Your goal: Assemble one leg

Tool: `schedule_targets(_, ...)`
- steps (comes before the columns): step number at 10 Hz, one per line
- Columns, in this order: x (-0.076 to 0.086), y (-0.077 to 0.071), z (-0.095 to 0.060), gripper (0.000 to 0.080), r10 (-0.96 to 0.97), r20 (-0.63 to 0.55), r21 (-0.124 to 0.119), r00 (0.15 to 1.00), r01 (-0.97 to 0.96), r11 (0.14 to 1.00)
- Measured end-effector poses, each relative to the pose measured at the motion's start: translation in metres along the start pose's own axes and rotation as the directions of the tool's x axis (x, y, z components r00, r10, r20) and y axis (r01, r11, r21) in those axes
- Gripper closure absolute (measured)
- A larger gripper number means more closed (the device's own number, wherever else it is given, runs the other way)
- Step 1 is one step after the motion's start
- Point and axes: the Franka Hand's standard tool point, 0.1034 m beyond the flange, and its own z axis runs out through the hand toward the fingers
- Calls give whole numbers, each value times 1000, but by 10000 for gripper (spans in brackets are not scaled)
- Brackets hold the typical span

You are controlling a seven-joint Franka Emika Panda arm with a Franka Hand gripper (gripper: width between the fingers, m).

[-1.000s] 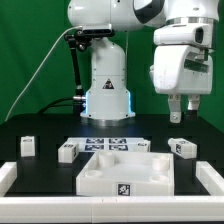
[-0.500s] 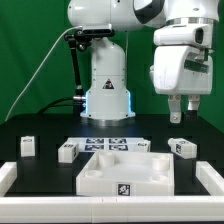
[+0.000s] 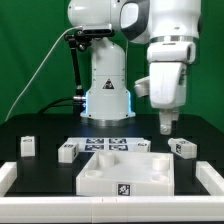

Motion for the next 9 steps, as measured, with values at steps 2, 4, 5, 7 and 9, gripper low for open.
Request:
schedule_targets(2,-17,2,9,150,3,25,28,1000,-4,1000)
schedule_targets(4,-16,1,9,150,0,24,28,1000,-1,1000)
schedule_targets(5,-16,1,9,150,1,24,28,1000,-2,1000)
schedule_targets(7,-22,-4,15,150,-66,15,29,998,66,997)
schedule_targets(9,-33,-21,34,150,-121,9,55,993,120,991)
